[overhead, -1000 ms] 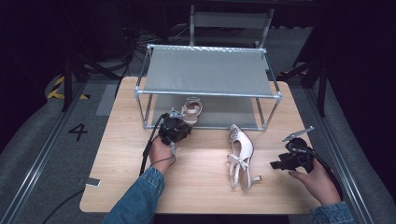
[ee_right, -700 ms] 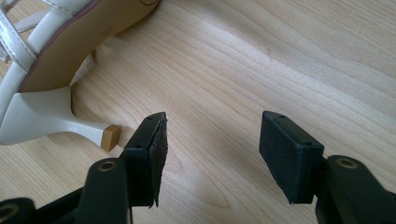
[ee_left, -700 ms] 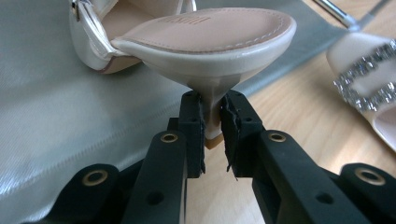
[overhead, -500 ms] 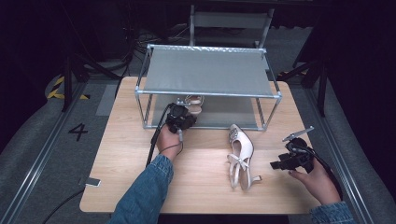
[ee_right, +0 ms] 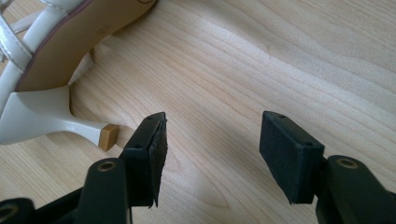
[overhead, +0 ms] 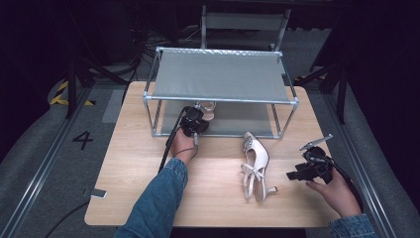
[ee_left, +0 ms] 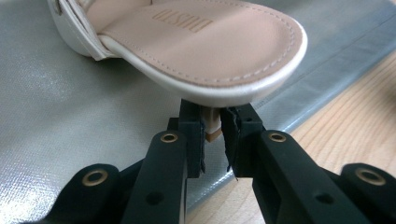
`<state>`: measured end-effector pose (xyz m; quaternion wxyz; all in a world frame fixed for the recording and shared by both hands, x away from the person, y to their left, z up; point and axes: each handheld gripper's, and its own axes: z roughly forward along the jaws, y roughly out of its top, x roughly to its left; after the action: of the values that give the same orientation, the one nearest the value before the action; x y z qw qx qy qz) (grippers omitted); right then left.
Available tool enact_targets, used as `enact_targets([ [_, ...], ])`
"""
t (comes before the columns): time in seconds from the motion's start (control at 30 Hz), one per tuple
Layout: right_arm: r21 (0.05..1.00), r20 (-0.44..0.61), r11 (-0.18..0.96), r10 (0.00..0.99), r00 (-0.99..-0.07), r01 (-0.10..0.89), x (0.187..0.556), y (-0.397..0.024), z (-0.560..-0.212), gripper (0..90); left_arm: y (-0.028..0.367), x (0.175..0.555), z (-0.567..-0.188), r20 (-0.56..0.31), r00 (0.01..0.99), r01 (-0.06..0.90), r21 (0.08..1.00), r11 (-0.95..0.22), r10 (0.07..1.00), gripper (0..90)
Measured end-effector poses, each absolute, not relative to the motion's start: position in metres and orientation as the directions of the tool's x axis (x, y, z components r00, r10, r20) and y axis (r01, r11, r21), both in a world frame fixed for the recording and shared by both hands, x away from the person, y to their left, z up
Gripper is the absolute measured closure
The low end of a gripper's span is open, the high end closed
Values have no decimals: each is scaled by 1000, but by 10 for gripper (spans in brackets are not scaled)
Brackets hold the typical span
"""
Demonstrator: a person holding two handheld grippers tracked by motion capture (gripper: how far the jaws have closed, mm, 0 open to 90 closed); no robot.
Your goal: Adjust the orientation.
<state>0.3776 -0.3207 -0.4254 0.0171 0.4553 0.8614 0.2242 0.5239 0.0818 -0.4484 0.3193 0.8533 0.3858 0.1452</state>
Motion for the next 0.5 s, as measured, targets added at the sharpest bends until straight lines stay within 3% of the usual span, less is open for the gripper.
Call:
enact_targets([
  [0.03,402,174,485,792,-585,777,378,-321,-425,417,82,525,-450,5,668,558,659,-505,744,790],
  [0.07,401,175,485,792,-584,777,378,-321,-426,417,70,512,-454,-173,508,711,637,-297,844,789],
  [0.1,399,176,486,792,-585,778,378,-321,-426,416,69,511,-455,-212,492,730,630,-267,844,788],
  [0.13,397,176,485,793,-584,779,378,-320,-426,416,82,523,-453,-35,634,600,651,-464,772,788],
  [0.3,400,174,486,792,-585,777,377,-320,-425,416,77,516,-456,-92,541,680,633,-370,836,755],
  [0.33,403,173,488,790,-588,775,377,-320,-425,415,79,516,-455,-80,559,670,629,-393,825,723],
  [0.37,402,170,491,790,-590,773,377,-319,-424,416,88,522,-450,33,632,586,633,-505,775,693],
  [0.4,403,172,486,792,-586,775,377,-319,-423,415,92,521,-447,53,641,572,631,-523,766,669],
  [0.43,404,173,485,793,-585,776,377,-319,-423,415,83,508,-447,-104,538,673,651,-352,837,653],
  [0.5,404,174,484,792,-585,776,377,-319,-423,415,85,506,-445,-93,543,668,649,-363,834,633],
])
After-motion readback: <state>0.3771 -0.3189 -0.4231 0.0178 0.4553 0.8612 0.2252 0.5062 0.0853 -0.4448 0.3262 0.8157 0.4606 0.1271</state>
